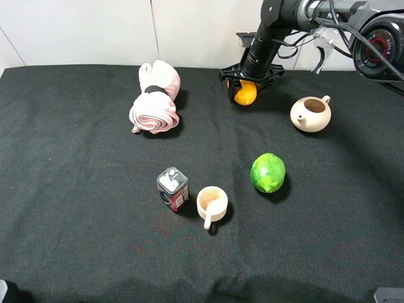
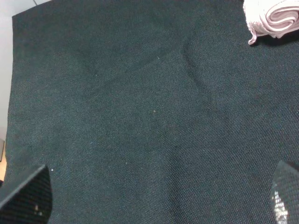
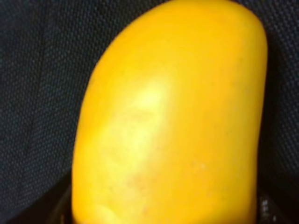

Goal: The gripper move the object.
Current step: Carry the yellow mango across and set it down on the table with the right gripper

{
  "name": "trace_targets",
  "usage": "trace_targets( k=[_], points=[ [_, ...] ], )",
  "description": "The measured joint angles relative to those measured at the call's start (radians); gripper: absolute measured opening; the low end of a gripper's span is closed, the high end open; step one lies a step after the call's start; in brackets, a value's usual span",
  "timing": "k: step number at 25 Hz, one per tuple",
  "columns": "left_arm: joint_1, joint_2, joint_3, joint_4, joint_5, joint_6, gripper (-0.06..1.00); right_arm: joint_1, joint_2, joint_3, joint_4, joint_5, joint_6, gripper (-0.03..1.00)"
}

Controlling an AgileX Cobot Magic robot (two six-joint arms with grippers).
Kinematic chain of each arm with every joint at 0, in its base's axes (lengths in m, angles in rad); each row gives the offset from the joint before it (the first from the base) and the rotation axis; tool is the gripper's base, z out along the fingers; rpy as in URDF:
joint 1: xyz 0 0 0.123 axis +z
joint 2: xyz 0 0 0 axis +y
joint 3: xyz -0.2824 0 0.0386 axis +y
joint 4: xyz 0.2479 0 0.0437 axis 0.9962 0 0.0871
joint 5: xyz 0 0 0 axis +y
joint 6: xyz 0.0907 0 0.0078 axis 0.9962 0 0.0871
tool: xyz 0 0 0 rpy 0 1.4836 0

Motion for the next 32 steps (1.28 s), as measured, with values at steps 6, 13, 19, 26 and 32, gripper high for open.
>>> trace_targets(
  k=[6, 13, 19, 26, 32],
  points=[
    [0.000, 0.000, 0.000, 0.000, 0.000, 0.000, 0.99, 0.000, -0.015, -0.057, -0.018, 0.075, 0.002, 0.46],
    [0.000, 0.000, 0.000, 0.000, 0.000, 0.000, 0.99, 0.000, -0.057, -0.087, -0.025, 0.150, 0.005, 0.46],
    [0.000, 0.000, 0.000, 0.001, 0.000, 0.000, 0.99, 0.000, -0.110, -0.087, -0.047, 0.194, 0.005, 0.46],
    [0.000, 0.000, 0.000, 0.001, 0.000, 0.000, 0.99, 0.000, -0.189, -0.065, -0.049, 0.196, 0.005, 0.46],
    [0.000, 0.000, 0.000, 0.002, 0.000, 0.000, 0.99, 0.000, -0.292, 0.026, -0.049, 0.198, 0.007, 0.46]
  ],
)
